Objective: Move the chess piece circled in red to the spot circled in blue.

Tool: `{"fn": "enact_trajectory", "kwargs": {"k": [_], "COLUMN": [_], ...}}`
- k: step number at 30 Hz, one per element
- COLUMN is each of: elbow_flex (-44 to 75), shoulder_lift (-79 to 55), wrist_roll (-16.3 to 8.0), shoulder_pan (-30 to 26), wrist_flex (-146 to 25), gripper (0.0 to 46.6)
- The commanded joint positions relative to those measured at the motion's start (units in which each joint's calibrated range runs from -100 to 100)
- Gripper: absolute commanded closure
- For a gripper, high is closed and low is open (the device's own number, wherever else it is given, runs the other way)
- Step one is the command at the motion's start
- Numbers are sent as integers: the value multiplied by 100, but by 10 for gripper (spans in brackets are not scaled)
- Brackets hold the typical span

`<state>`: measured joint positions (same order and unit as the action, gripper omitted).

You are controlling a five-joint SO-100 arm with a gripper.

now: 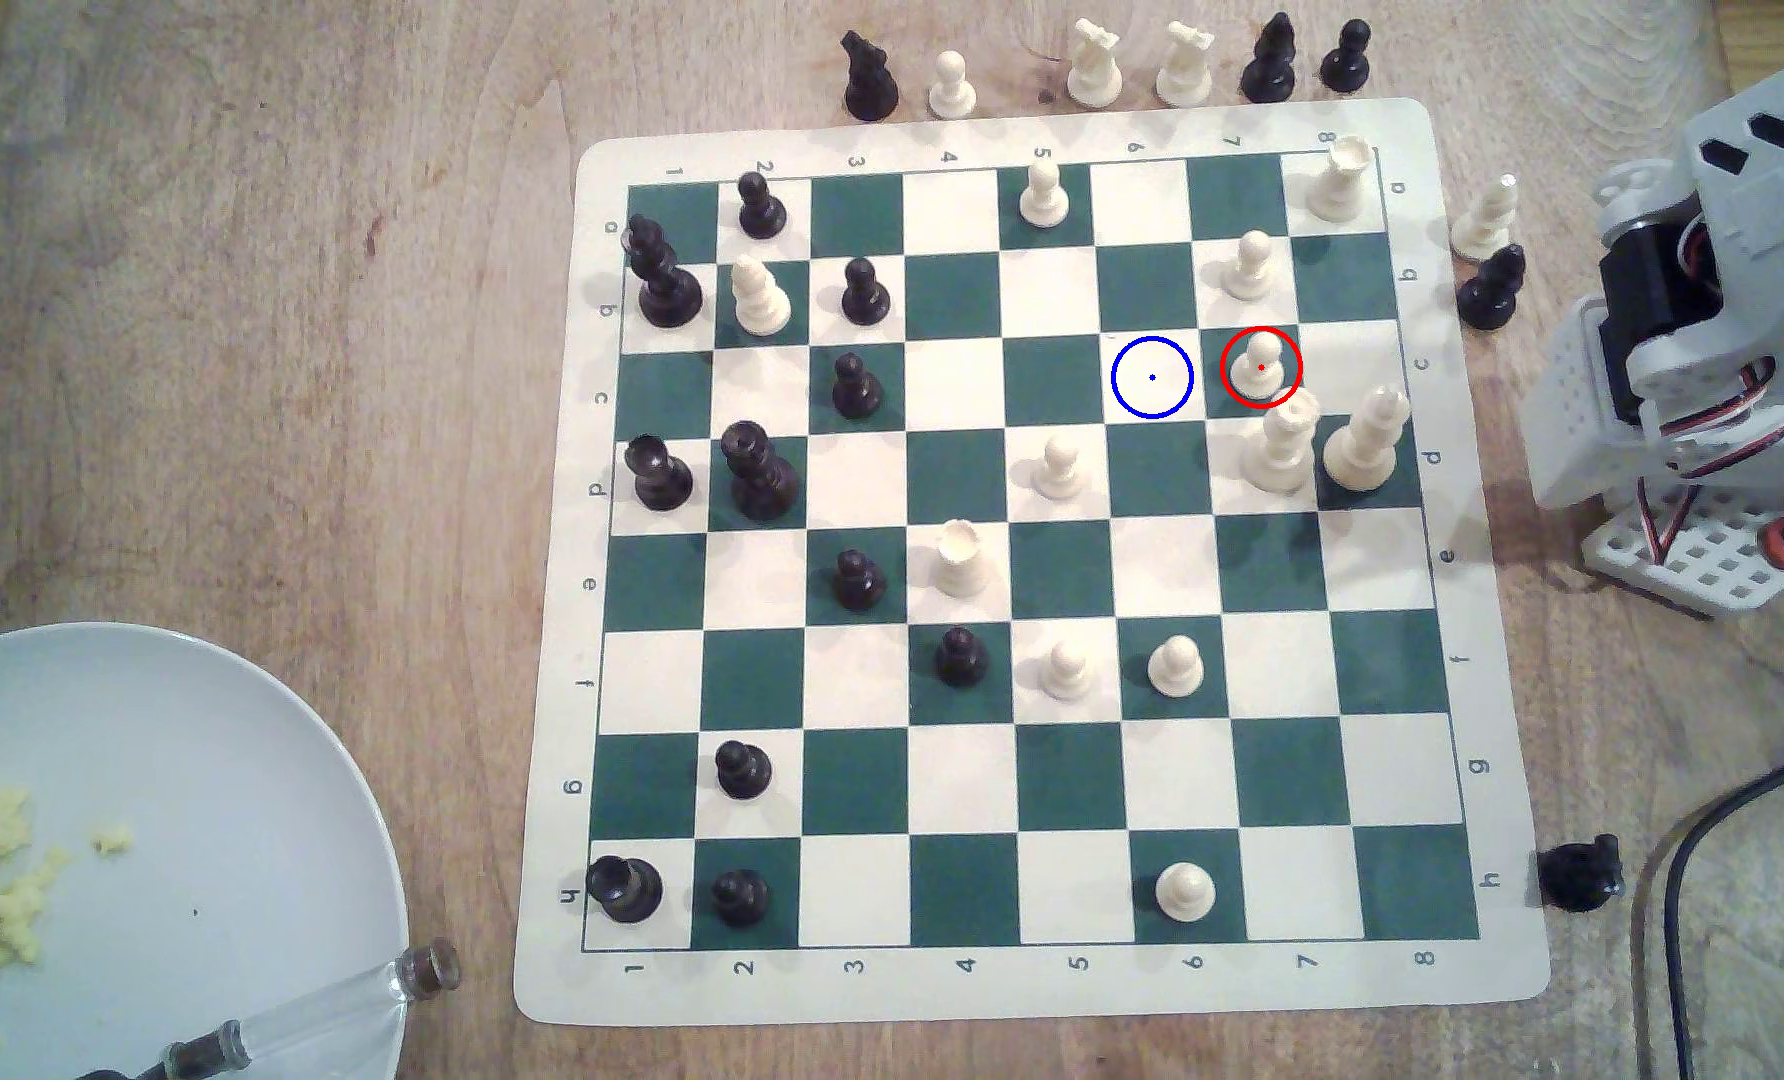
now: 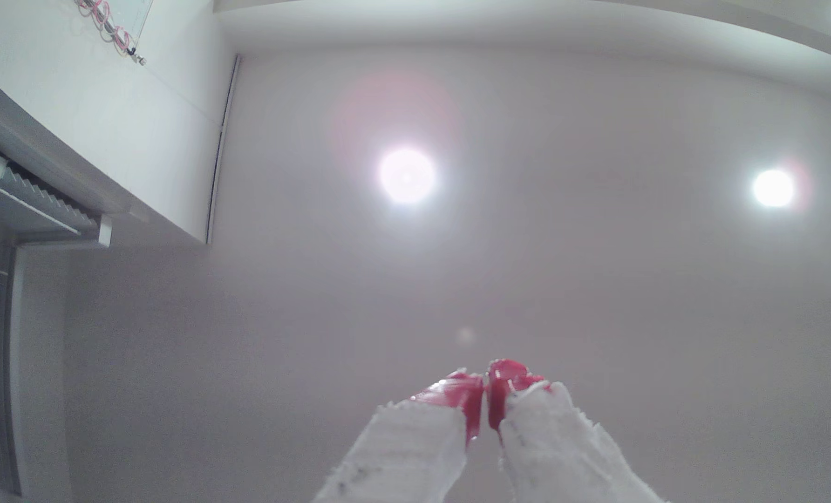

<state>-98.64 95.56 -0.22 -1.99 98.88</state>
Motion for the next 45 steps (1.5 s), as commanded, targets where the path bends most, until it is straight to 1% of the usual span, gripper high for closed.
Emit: {"fn": "enact_trajectory", "kwargs": {"k": [1, 6, 11, 13, 17, 25, 28, 31, 33, 36, 40, 41, 42, 43, 45], "elbow_flex": [-108, 127, 481, 789, 1433, 2376, 2466, 2521, 2575, 3437, 3736, 3826, 3926, 4162, 4497], "shoulder_lift": [28, 20, 20, 11, 11, 11, 11, 11, 11, -846, -1271, -1390, -1508, -1746, -2145], "wrist_roll": [10, 10, -20, -20, -29, -34, -34, -39, -39, -39, -39, -88, -210, -674, -938], "shoulder_pan": [571, 735, 758, 766, 790, 1056, 1063, 1165, 1204, 1400, 1415, 1415, 1400, 1345, 1290], "wrist_flex": [-511, -2272, -4770, -6293, -8398, -12042, -12231, -12829, -13156, -14884, -15556, -15646, -15728, -15957, -16334], "gripper": [464, 464, 464, 464, 464, 464, 464, 464, 451, 464, 464, 464, 464, 464, 464]}}
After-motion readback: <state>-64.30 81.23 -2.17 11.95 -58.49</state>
